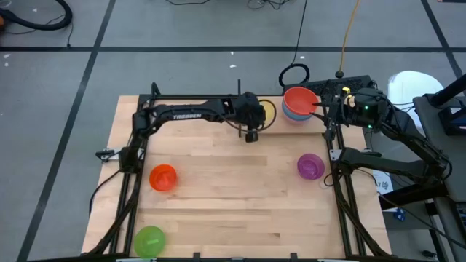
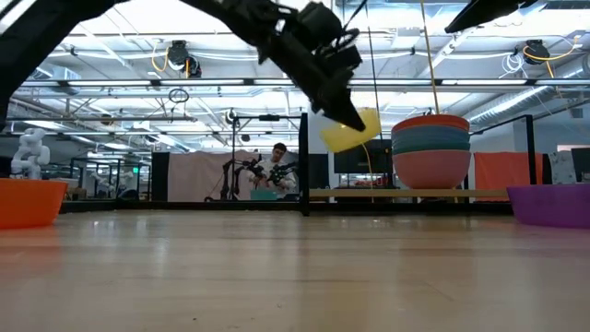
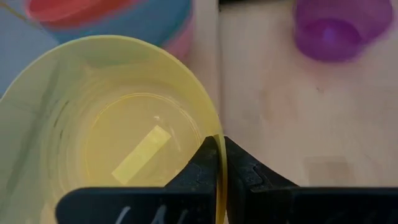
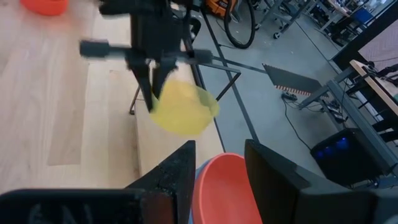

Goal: Place and stack bowls onto a shelf
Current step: Put the transparent yellow bowl on the shelf

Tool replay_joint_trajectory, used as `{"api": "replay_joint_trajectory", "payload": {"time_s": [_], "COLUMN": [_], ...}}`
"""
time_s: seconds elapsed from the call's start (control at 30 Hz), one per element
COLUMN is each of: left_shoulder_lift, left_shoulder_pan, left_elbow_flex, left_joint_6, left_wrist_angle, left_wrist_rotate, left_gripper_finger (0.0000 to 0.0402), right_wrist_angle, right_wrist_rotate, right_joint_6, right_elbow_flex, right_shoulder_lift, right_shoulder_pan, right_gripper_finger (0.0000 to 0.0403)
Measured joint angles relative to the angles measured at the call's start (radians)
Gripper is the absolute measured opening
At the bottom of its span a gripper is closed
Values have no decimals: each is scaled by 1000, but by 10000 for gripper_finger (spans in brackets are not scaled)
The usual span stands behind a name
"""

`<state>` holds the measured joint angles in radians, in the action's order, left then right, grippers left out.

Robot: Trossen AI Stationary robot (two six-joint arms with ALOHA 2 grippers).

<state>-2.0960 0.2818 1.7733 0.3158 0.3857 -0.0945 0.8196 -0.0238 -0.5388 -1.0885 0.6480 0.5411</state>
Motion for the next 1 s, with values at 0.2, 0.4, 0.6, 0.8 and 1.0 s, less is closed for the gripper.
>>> {"api": "replay_joint_trajectory", "payload": {"time_s": [0.2,0.4,0.6,0.8,1.0], "left_shoulder_lift": [-66,-120,-133,-132,-132], "left_shoulder_pan": [31,56,59,47,22], "left_elbow_flex": [0,0,-1,0,0], "left_joint_6": [-4,-7,-7,-32,-83], "left_wrist_angle": [-29,-51,-44,-54,-102], "left_wrist_rotate": [-10,3,10,25,51], "left_gripper_finger": [4,4,14,23,26], "right_wrist_angle": [0,-1,-1,-1,-1], "right_wrist_rotate": [0,0,0,0,0], "right_joint_6": [0,0,-5,-4,-4], "right_elbow_flex": [0,0,0,0,0], "right_shoulder_lift": [1,1,1,1,1], "right_shoulder_pan": [0,0,0,0,0], "right_gripper_finger": [130,130,130,130,130]}}
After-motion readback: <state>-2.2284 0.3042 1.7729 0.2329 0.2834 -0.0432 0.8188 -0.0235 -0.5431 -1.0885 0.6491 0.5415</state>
